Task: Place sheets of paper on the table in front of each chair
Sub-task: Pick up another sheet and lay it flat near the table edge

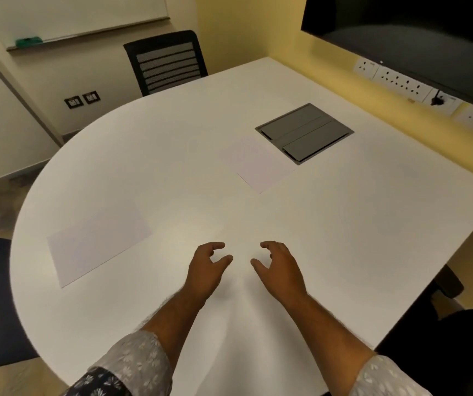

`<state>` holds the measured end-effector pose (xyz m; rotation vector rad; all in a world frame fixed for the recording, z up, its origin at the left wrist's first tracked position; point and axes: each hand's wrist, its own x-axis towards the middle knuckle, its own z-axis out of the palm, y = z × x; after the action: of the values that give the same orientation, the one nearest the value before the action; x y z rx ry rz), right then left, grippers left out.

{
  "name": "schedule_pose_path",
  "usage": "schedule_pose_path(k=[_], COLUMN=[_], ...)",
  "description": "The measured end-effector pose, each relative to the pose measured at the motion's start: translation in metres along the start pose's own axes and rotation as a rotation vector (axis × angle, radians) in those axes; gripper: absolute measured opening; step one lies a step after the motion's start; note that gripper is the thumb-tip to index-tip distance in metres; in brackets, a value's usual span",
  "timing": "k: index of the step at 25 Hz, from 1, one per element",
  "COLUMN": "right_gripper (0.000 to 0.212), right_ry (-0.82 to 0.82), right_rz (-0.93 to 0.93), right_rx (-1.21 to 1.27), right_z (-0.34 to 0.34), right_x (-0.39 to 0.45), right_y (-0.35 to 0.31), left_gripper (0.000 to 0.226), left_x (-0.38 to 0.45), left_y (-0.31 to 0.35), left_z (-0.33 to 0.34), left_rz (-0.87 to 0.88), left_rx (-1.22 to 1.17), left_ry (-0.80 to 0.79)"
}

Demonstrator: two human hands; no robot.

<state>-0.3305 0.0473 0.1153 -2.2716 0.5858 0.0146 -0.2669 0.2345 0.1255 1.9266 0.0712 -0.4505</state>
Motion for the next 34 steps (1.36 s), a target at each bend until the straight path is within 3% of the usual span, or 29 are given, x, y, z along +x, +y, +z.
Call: schedule_pose_path(k=[9,18,26,30,34], right_gripper=[0.044,0.039,0.037,0.042,0.064], right_ry=[0.040,0.019,0.014,0.050,0.086], right_rz=[0.046,0.018,0.017,-0.036,-0.111], right_rx=[0.066,0.131,0.114,0.010,-0.253], right_z=[-0.027,-0.070,-0.058,-0.042,-0.028], right_x=[0.050,0.208,0.348,0.395,0.432], right_y=[0.027,0.070,0.106,0.118,0.125], left_gripper=[0.035,0.038,0.040,0.049,0.072], left_x=[0.022,0.126,0.240,0.293,0.332], left_y=[0.021,0.075,0.080,0.071,0.057], left_z=[0.049,0.143,0.207,0.212,0.210], left_rz=[-0.058,-0.127,-0.191,-0.160,-0.066], left_rx=[-0.063,0.000,0.019,0.109,0.446], left_ry=[-0.040,0.066,0.130,0.160,0.146])
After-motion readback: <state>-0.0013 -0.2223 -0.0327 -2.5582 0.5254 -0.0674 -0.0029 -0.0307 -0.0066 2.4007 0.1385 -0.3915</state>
